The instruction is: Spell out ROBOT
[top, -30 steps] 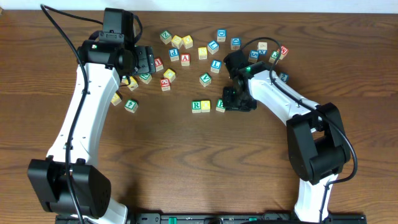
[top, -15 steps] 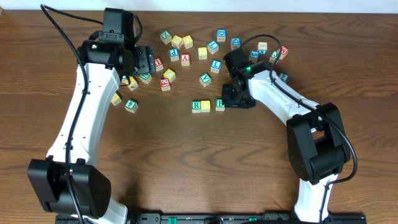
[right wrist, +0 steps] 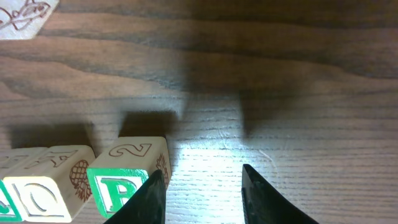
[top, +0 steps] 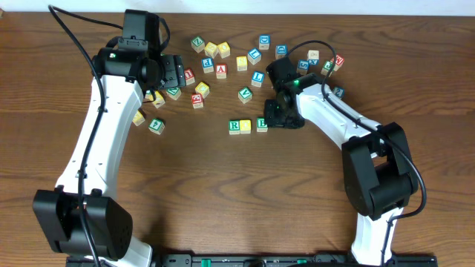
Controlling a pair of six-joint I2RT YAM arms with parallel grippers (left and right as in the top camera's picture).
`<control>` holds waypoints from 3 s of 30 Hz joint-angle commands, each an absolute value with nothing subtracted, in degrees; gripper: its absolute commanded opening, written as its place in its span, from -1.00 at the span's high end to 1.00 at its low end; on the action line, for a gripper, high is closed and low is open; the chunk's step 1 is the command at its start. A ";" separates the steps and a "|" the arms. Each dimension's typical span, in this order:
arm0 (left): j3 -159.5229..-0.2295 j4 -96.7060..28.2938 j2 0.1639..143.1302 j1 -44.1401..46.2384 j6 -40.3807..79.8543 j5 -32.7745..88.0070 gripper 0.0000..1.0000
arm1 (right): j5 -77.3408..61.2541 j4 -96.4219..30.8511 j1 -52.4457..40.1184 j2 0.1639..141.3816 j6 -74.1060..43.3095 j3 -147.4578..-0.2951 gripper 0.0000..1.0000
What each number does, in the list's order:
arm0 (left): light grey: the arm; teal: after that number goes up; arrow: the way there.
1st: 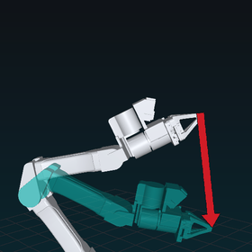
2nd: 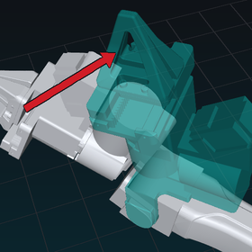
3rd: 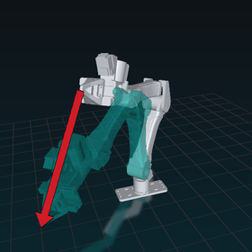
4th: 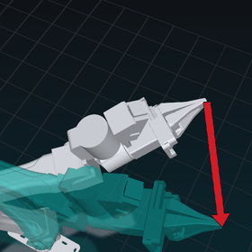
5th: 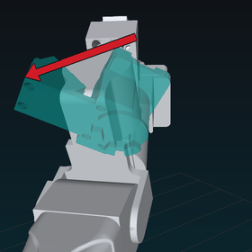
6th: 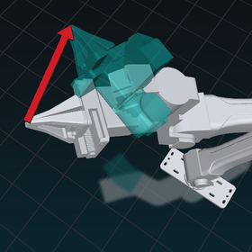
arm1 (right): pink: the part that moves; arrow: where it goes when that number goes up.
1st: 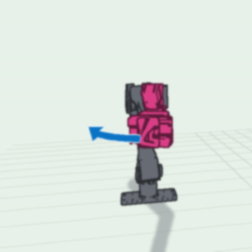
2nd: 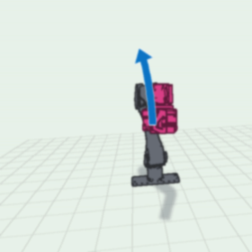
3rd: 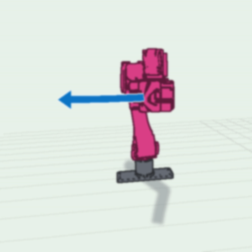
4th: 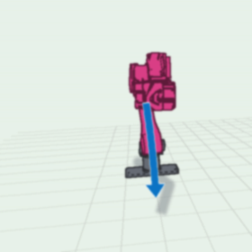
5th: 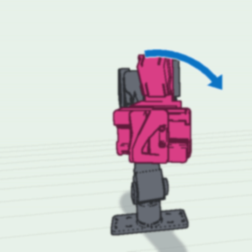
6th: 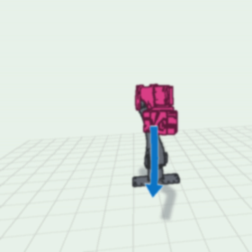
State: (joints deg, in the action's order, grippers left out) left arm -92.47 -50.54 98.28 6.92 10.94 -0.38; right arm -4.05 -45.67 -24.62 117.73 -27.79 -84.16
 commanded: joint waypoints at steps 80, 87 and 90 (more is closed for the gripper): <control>-91.92 -50.52 98.87 6.94 11.64 -0.64 -0.69 | -6.48 -39.51 -25.98 119.20 -16.62 -81.95 0.29; -91.92 -50.52 98.87 6.94 11.64 -0.67 -0.68 | -6.87 -40.01 -25.98 119.20 -16.64 -81.95 0.30; -91.92 -50.52 98.87 6.94 11.64 -0.67 -0.69 | -7.20 -40.16 -26.00 119.20 -16.62 -81.95 0.30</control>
State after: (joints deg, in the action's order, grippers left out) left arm -92.47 -50.54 98.28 6.92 10.94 -0.36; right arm -6.39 -39.97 -25.36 118.67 -17.32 -82.04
